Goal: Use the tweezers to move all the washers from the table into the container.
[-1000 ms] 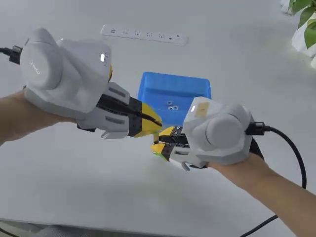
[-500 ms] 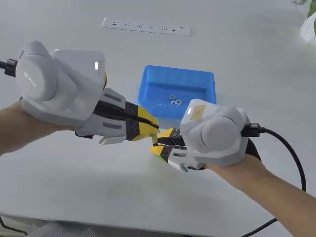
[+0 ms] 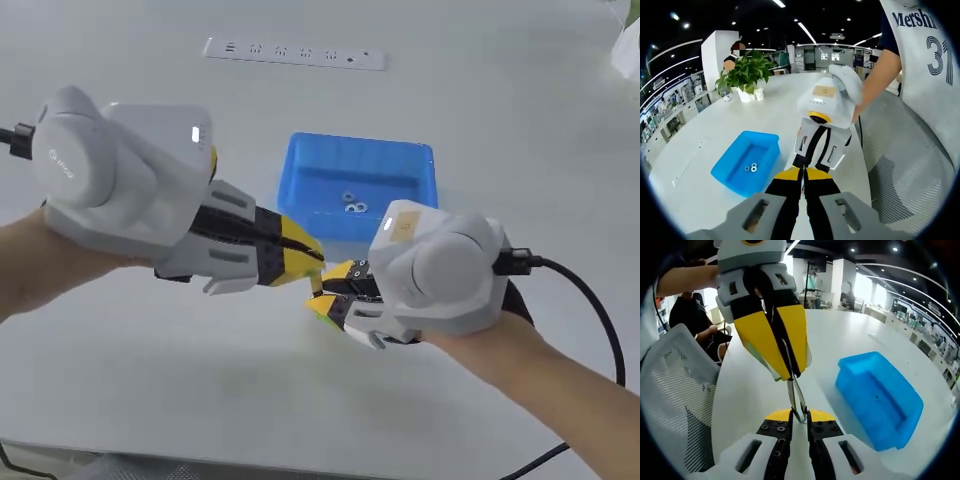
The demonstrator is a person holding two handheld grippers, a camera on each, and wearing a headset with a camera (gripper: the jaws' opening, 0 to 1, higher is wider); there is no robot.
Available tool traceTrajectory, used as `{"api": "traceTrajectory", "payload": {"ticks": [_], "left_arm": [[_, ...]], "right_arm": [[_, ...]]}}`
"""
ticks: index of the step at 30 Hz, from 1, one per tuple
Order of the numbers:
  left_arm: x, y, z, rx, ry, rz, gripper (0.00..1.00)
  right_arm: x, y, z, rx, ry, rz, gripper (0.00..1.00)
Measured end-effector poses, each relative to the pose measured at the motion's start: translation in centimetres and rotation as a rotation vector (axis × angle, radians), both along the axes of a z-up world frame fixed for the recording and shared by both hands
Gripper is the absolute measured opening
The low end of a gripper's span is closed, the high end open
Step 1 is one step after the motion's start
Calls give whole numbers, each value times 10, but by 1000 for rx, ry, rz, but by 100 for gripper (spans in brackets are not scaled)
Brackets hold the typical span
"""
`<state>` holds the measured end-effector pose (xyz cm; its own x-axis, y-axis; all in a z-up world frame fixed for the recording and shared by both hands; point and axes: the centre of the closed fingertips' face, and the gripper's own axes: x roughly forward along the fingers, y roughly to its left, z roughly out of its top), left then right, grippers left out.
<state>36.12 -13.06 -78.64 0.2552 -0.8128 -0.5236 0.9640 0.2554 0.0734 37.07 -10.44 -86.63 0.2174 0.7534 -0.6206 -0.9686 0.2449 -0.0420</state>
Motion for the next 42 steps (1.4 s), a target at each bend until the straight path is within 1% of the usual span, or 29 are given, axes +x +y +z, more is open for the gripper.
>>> {"api": "traceTrajectory", "payload": {"ticks": [15, 18, 22, 27, 30, 33, 36, 39, 41, 42], "left_arm": [[0, -1, 1, -14, 13, 7, 5], [0, -2, 1, -10, 11, 2, 5], [-1, -2, 3, -14, 11, -1, 5], [-1, -2, 7, -22, 4, 6, 5], [0, -2, 12, -19, -5, 2, 5], [2, -2, 20, -16, -24, -8, 5], [6, -2, 30, -17, -53, -12, 5], [12, -2, 43, -15, -87, -18, 5], [16, -2, 48, -18, -100, -21, 5], [20, -3, 53, -27, -110, -17, 5]], "right_arm": [[0, 0, -4, 6, 32, -19, 11], [0, 0, -4, -2, 27, -19, 11], [-2, -1, -3, -7, 27, -24, 11], [0, -2, 3, 6, 25, -34, 11], [1, -1, 7, 6, 16, -35, 11], [3, 0, 15, 10, -2, -32, 11], [10, 0, 26, 17, -26, -32, 11], [20, -1, 40, 24, -67, -29, 11], [26, -1, 47, 29, -86, -35, 11], [31, -2, 52, 34, -98, -44, 11]]}}
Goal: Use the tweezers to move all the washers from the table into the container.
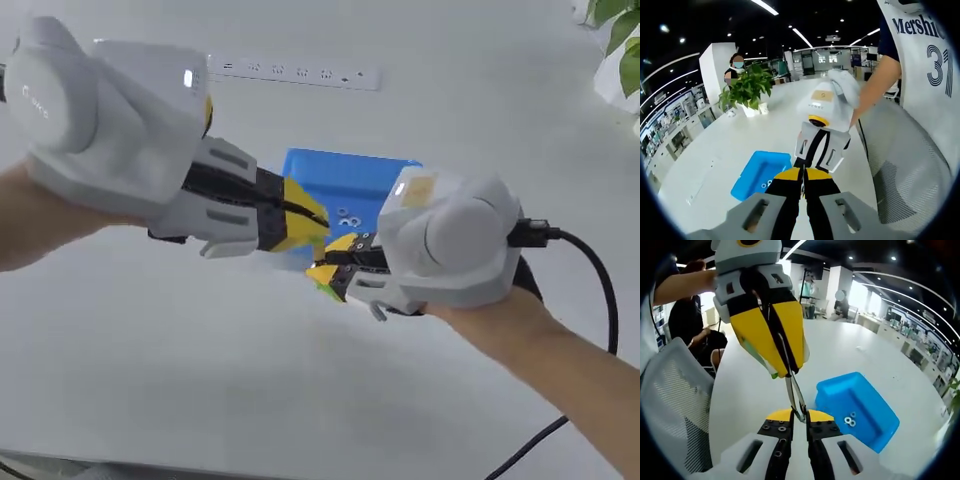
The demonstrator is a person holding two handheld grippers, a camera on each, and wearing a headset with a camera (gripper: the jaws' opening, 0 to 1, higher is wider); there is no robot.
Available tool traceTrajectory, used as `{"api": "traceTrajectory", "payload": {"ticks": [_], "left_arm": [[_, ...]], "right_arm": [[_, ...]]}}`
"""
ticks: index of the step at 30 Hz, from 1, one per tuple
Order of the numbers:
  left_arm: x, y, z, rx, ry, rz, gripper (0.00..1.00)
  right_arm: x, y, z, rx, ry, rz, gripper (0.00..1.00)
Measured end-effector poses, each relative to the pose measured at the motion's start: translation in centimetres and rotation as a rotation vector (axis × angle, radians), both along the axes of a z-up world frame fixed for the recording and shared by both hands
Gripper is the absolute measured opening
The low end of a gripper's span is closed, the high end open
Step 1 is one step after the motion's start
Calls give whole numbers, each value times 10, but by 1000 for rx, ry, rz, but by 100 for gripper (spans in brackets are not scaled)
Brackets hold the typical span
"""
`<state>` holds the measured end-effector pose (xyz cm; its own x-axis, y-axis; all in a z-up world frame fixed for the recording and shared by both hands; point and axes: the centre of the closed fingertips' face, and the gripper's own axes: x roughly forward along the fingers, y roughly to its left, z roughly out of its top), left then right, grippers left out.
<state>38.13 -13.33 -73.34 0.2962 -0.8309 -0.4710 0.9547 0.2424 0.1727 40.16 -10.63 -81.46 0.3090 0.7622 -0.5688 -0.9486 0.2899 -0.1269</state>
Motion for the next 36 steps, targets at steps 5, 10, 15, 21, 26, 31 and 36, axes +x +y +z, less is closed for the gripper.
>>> {"api": "traceTrajectory", "payload": {"ticks": [5, 10, 15, 21, 26, 31, 36], "left_arm": [[16, -2, 12, -8, -39, 1, 5], [31, -6, 19, -9, -71, -10, 5], [45, -7, 18, -13, -82, -16, 5], [64, -6, 14, -16, -89, -5, 5], [75, -8, 4, -5, -82, -5, 5], [85, -9, -4, -5, -72, 8, 5], [93, -8, -9, -24, -50, 20, 5]], "right_arm": [[18, -4, 11, 15, -30, -34, 11], [35, -7, 19, 16, -54, -53, 11], [50, -9, 20, 11, -65, -65, 11], [67, -9, 16, 14, -60, -88, 11], [76, -9, 6, 2, -43, -98, 11], [85, -13, -2, -4, -27, -124, 11], [93, -15, -6, 6, -1, -149, 11]]}}
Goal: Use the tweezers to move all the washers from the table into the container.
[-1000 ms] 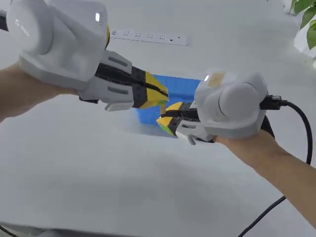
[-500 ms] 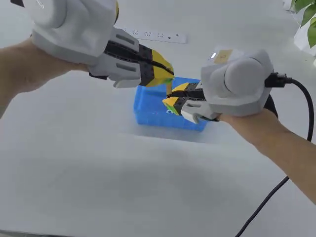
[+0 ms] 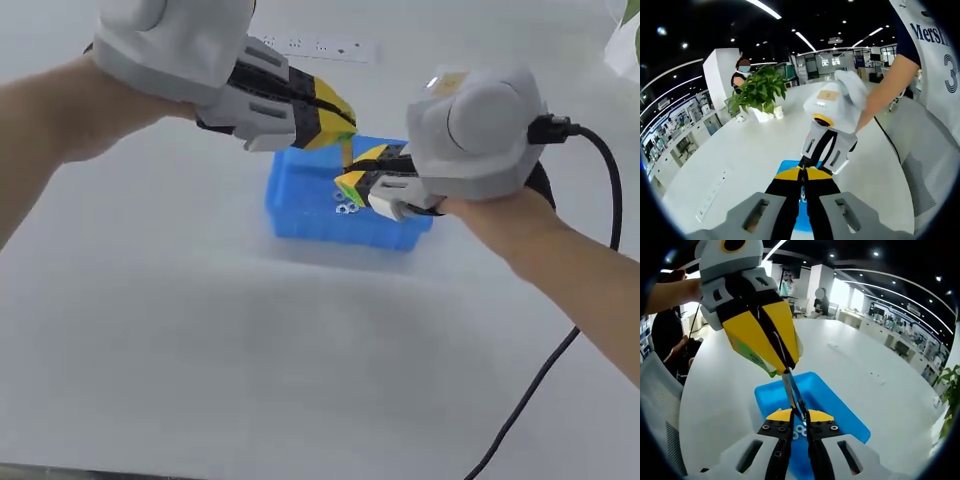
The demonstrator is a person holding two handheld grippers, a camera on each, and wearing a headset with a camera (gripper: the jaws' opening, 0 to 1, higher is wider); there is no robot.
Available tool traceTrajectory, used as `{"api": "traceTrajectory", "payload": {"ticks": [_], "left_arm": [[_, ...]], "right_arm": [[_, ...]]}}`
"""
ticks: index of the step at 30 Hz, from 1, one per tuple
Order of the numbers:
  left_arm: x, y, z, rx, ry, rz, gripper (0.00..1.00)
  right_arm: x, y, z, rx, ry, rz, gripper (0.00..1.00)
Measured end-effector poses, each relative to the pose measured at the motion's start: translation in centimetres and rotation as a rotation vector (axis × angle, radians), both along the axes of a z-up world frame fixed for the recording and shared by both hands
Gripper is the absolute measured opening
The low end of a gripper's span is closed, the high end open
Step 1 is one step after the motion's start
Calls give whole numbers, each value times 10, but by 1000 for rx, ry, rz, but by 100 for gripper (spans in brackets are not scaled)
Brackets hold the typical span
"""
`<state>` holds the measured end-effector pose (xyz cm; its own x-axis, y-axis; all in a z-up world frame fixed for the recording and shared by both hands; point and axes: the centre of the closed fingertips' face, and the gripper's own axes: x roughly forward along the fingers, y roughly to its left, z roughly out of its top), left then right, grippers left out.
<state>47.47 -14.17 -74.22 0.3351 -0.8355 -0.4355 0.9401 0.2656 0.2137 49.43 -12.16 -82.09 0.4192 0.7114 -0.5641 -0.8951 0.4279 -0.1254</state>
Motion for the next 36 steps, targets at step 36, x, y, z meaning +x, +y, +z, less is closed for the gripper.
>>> {"api": "traceTrajectory", "payload": {"ticks": [36], "left_arm": [[-14, 4, 7, -19, 22, -31, 5]], "right_arm": [[-17, -1, 14, -30, -88, 102, 10]]}}
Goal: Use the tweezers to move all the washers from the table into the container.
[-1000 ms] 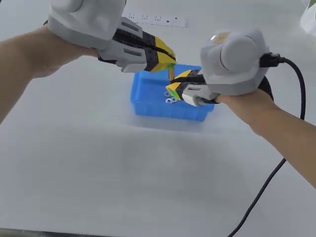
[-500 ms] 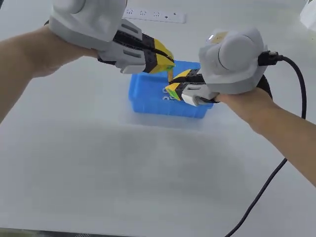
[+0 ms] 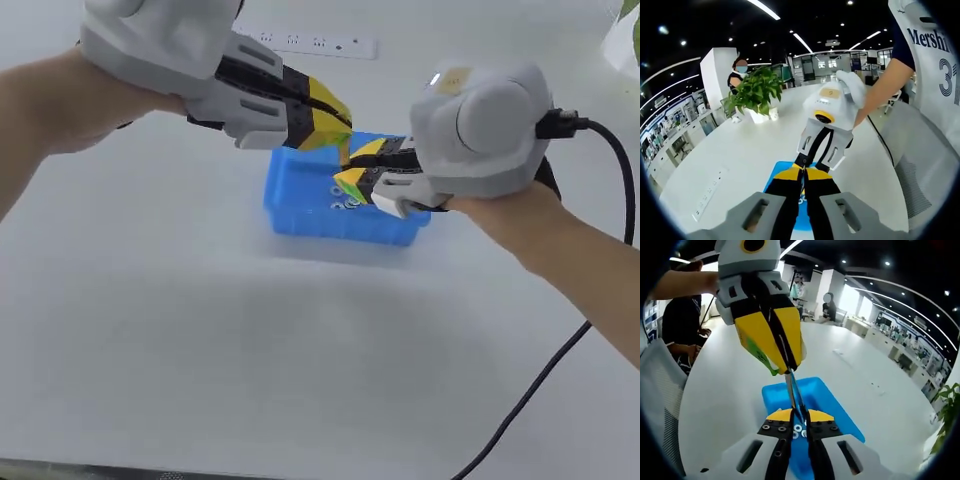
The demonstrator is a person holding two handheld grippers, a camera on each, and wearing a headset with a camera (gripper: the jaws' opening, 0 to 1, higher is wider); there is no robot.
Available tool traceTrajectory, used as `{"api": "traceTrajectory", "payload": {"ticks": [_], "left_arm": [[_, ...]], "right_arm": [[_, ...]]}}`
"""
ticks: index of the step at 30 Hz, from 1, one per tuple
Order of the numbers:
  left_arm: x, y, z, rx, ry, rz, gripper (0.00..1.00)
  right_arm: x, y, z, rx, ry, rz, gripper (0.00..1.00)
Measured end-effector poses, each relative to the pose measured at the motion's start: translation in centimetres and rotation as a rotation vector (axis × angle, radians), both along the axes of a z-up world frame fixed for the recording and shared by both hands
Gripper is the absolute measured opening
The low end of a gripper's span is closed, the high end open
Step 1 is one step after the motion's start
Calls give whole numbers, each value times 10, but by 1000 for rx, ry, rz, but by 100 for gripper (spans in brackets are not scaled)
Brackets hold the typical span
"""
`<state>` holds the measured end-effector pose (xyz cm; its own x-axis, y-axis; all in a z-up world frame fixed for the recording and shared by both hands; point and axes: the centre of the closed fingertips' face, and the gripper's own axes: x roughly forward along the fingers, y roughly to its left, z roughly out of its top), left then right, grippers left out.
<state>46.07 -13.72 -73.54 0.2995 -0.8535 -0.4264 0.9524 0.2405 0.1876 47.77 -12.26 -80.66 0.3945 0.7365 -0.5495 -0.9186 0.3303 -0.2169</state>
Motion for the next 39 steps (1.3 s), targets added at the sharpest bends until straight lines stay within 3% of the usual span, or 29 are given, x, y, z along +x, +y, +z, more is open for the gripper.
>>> {"api": "traceTrajectory", "payload": {"ticks": [4, 9, 12, 14, 15, 19, 24, 25, 28, 33, 34, 39], "left_arm": [[-5, 2, 7, -10, -11, 6, 5], [-21, 1, 22, -60, -20, 0, 5], [-36, -3, 25, -71, -17, -22, 5], [-43, -4, 21, -71, -12, -34, 5], [-53, -7, 19, -69, -5, -42, 5], [-66, -10, 6, -70, 25, -52, 5], [-83, -9, -22, -64, 88, -25, 5], [-86, -7, -32, -62, 113, -3, 5], [-95, -7, -48, -58, 141, 10, 5], [-94, -5, -73, -15, 154, 50, 5], [-94, -3, -82, 26, 156, 53, 5], [-92, -6, -97, 64, 178, 46, 5]], "right_arm": [[-6, -7, 9, -19, -34, 7, 10], [-22, -21, 30, -20, -73, 22, 10], [-34, -27, 33, -41, -85, 44, 10], [-43, -31, 32, -77, -97, 68, 9], [-49, -34, 29, -111, -105, 83, 9], [-67, -38, 15, -153, -76, 104, 9], [-82, -43, -10, -205, -41, 134, 9], [-85, -44, -17, -221, -33, 137, 9], [-92, -47, -31, -256, -10, 153, 9], [-94, -52, -49, -288, 41, 135, 9], [-93, -53, -52, -297, 49, 131, 9], [-94, -58, -66, -356, 77, 135, 10]]}}
